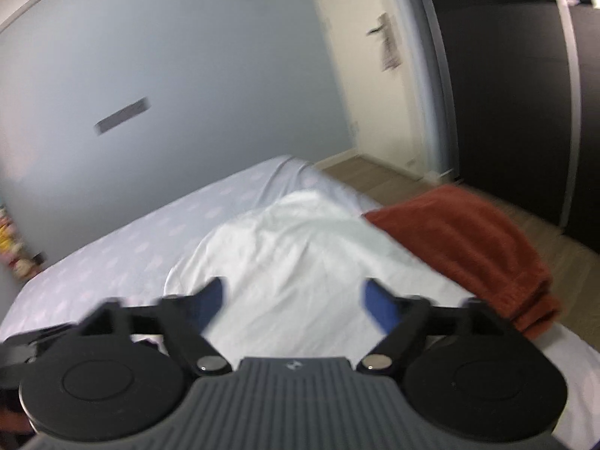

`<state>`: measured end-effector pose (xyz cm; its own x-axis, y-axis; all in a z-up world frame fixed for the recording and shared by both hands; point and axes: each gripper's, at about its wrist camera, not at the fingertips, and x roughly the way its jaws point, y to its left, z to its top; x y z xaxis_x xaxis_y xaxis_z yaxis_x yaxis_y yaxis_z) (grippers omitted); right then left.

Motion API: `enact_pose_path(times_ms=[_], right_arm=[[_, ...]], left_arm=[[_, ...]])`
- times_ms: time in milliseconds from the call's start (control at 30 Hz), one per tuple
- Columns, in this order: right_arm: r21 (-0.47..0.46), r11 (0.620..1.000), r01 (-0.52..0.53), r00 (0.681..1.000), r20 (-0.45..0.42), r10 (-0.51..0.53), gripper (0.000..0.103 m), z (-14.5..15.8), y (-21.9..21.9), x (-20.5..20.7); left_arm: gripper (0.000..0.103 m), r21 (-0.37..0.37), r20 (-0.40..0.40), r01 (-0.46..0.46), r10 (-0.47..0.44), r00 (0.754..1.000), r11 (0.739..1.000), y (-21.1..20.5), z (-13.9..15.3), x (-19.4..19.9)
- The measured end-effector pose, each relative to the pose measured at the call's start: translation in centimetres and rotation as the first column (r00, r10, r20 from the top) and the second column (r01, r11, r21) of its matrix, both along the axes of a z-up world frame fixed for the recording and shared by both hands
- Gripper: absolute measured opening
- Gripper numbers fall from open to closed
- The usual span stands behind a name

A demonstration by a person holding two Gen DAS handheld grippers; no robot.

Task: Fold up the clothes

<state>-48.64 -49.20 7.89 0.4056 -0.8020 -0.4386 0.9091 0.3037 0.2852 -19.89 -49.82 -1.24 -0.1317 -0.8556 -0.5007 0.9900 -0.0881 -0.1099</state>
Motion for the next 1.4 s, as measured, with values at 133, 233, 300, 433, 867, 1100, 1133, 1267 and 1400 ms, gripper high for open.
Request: enact_pose_path(times_ms=[133, 233, 300, 433, 867, 1100, 1133, 1267, 1400], right_arm=[[-0.014, 1.0, -0.007, 1.0, -0.001, 0.007, 0.092, 1.0, 1.7, 1.0], [-0.029, 1.0, 0.001, 0.998, -0.057, -0.003, 0.092, 1.0, 3.0, 2.2], [-0.026, 1.0, 0.002, 0.997, -0.074, -0.004, 0.092, 0.7, 3.8, 2.7], [-0.017, 1.0, 0.009, 0.996, -0.094, -0.01, 0.092, -0.1, 5.2, 3.4], [-0.013, 1.0, 0.027, 0.986, -0.166, -0.028, 0.092, -2.6, 9.3, 4.9], [0.005, 1.0, 0.028, 0.987, -0.161, -0.027, 0.092, -3.1, 11.0, 4.8], [0.004, 1.0, 0.024, 0.987, -0.16, -0.023, 0.092, -3.1, 11.2, 4.9], [-0.004, 1.0, 0.005, 0.986, -0.164, -0.005, 0.092, -3.0, 11.9, 5.3], [-0.006, 1.0, -0.012, 0.986, -0.166, 0.011, 0.093, -2.8, 12.4, 5.7]], left_arm=[[0.079, -0.036, 0.028, -0.039, 0.04, 0.999, 0.999, 1.1, 1.3, 0.0], [0.08, -0.041, 0.073, -0.094, 0.097, 0.993, 0.995, 1.7, 1.7, -0.2], [0.08, -0.048, 0.096, -0.118, 0.123, 0.988, 0.992, 2.1, 1.7, -0.3], [0.081, -0.068, 0.104, -0.122, 0.129, 0.986, 0.99, 3.4, 1.3, -0.3], [0.083, -0.027, 0.089, -0.188, 0.19, 0.978, 0.982, 6.0, -0.9, -0.6], [0.083, -0.02, 0.082, -0.178, 0.179, 0.98, 0.984, 7.0, -1.0, -0.9], [0.083, -0.019, 0.084, -0.178, 0.179, 0.98, 0.984, 7.2, -1.0, -1.0], [0.083, -0.022, 0.08, -0.179, 0.18, 0.98, 0.984, 7.7, -0.9, -1.1], [0.083, -0.024, 0.08, -0.182, 0.183, 0.98, 0.983, 8.0, -0.6, -1.0]])
